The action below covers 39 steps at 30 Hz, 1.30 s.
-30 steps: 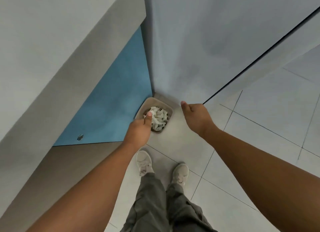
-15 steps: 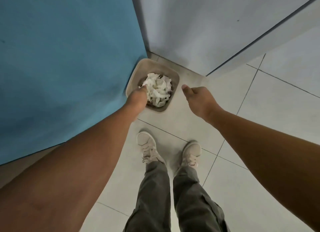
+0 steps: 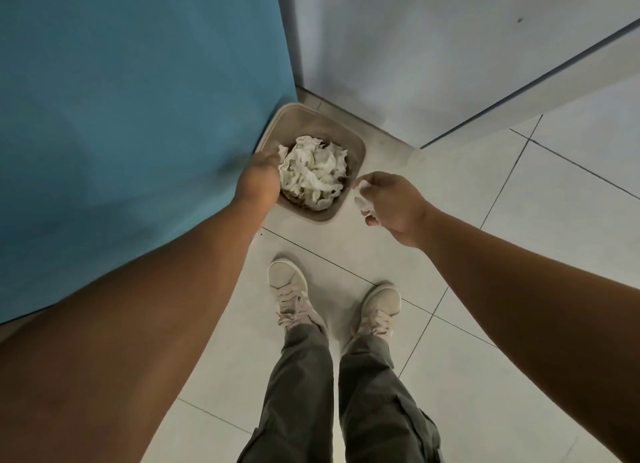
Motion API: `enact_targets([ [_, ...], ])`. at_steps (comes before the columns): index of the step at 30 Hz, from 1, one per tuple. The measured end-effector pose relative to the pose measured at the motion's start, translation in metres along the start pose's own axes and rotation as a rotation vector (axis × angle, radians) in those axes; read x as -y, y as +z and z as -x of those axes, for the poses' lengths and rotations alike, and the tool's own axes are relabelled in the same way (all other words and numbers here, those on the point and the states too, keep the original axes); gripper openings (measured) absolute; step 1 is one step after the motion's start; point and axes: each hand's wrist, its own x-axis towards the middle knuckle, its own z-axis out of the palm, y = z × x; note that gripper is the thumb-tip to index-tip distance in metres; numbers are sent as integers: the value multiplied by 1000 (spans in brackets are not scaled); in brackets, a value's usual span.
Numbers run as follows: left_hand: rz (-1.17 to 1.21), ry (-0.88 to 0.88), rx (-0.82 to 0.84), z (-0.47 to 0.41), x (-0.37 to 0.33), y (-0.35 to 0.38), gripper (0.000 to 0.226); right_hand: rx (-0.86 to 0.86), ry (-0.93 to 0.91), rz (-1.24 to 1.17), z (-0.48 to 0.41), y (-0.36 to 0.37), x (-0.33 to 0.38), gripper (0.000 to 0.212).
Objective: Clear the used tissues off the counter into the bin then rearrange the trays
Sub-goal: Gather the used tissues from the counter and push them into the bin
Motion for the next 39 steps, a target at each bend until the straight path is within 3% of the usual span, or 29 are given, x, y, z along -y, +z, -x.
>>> enact_targets([
  [3, -76, 39, 18, 17, 11, -5, 37, 10, -25, -107, -17, 21, 13, 12],
  [7, -126, 56, 56, 27, 26, -11, 41, 8, 8, -317, -40, 50, 31, 41],
  [10, -136, 56, 53, 30, 31, -17, 43, -39, -7, -101, -48, 55, 25, 51],
  [13, -155, 48, 48, 37, 24, -23, 42, -117, 17, -38, -35, 50, 20, 59],
  [17, -193, 79, 46, 55, 3, -30, 35, -124, -14, 82, -1, 39, 19, 55],
  [21, -229, 134, 78, 85, -22, -40, 42, -134, -144, 294, 44, 30, 33, 52],
  [25, -265, 190, 93, 127, -55, -53, 48, -111, -249, 347, 96, 24, 67, 46],
  [34, -419, 393, -93, 242, -127, -101, 35, -135, -506, 514, 234, -7, 156, 38],
  [39, -429, 526, -223, 317, -174, -140, 40, -139, -680, 602, 316, -20, 199, 43],
])
